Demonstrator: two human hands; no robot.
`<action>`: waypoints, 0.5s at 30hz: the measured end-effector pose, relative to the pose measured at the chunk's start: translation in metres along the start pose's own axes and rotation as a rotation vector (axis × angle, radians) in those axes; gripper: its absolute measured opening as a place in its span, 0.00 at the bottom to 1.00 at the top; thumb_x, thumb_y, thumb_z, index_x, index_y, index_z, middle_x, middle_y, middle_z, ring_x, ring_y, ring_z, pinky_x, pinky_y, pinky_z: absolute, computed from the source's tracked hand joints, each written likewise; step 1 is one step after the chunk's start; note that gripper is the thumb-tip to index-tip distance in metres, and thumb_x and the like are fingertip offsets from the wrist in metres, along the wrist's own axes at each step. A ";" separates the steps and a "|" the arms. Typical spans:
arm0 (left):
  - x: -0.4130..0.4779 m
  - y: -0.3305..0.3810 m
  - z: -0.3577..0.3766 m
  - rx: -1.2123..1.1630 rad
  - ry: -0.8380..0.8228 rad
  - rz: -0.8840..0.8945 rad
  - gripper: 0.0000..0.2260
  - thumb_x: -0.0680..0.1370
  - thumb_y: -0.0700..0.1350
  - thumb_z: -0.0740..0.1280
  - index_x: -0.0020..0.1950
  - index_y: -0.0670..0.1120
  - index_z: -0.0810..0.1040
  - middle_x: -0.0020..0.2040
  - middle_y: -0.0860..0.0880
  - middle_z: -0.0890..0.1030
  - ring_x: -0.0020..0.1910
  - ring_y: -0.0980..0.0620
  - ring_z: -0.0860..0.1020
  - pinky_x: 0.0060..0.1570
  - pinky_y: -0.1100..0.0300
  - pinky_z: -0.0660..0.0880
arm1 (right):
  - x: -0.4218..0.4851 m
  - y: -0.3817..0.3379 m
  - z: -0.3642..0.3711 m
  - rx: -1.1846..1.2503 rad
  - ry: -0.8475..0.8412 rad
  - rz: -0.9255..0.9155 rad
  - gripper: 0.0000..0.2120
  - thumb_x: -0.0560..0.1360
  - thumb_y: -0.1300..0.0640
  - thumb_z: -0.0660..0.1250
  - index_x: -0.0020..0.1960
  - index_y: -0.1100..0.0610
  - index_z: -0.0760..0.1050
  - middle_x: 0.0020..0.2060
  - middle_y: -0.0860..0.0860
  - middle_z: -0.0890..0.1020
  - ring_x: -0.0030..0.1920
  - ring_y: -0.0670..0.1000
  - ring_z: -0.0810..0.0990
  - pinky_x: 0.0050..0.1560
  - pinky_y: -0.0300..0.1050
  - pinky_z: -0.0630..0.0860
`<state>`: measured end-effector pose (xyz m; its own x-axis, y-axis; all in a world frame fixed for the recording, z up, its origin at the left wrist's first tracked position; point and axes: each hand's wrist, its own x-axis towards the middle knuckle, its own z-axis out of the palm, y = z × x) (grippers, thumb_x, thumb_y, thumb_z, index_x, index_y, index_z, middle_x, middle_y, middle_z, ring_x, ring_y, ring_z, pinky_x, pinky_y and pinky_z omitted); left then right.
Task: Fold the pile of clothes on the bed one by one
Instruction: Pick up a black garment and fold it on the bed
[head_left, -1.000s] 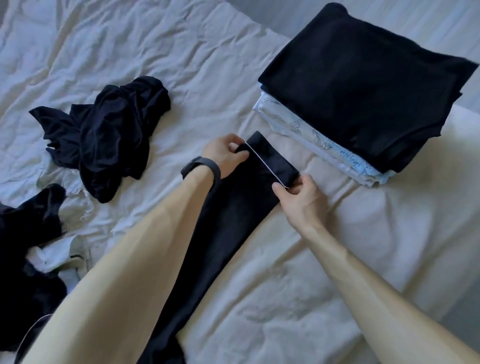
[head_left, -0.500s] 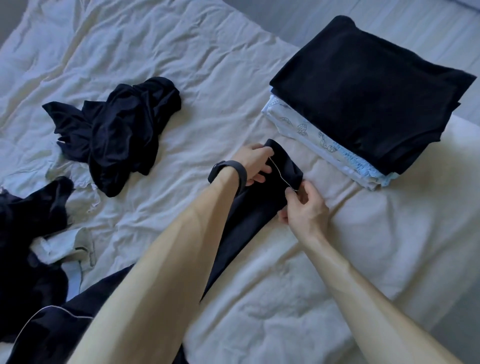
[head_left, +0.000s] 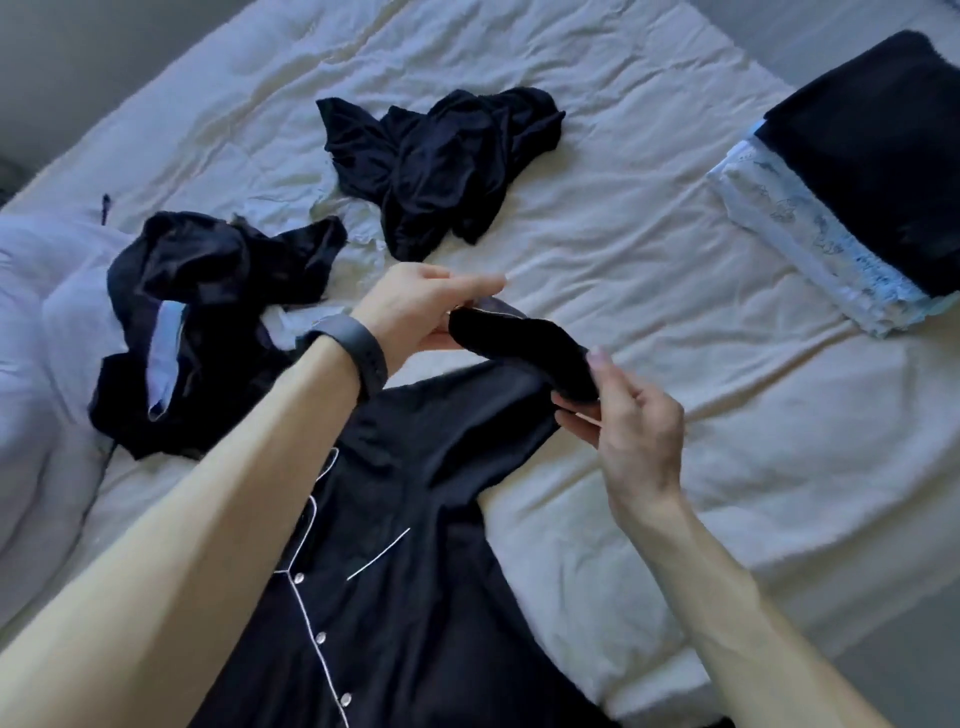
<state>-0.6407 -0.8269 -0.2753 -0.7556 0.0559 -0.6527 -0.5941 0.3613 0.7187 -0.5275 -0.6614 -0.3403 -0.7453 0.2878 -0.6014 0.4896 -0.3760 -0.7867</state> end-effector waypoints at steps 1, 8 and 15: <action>-0.024 -0.017 -0.016 -0.068 0.008 -0.015 0.09 0.75 0.46 0.75 0.43 0.42 0.78 0.37 0.46 0.78 0.33 0.53 0.79 0.36 0.61 0.79 | -0.020 0.014 0.012 -0.059 -0.028 -0.040 0.10 0.79 0.51 0.71 0.42 0.54 0.85 0.38 0.50 0.86 0.44 0.49 0.85 0.49 0.52 0.84; -0.202 -0.229 -0.099 -0.347 0.185 -0.160 0.20 0.71 0.26 0.71 0.37 0.48 0.67 0.34 0.47 0.71 0.33 0.51 0.71 0.33 0.60 0.70 | -0.204 0.153 0.065 -0.482 -0.311 -0.202 0.19 0.71 0.61 0.76 0.55 0.42 0.79 0.50 0.41 0.82 0.43 0.47 0.82 0.47 0.41 0.80; -0.318 -0.469 -0.115 0.057 0.338 -0.530 0.16 0.68 0.27 0.68 0.43 0.47 0.77 0.38 0.46 0.79 0.29 0.54 0.72 0.33 0.59 0.73 | -0.325 0.328 0.053 -0.982 -0.670 0.134 0.16 0.72 0.53 0.72 0.58 0.43 0.75 0.52 0.42 0.77 0.44 0.47 0.79 0.50 0.39 0.76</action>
<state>-0.1541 -1.1211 -0.3771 -0.4135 -0.4382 -0.7981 -0.9031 0.3089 0.2983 -0.1488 -0.9250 -0.3954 -0.6068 -0.3282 -0.7240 0.5010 0.5492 -0.6688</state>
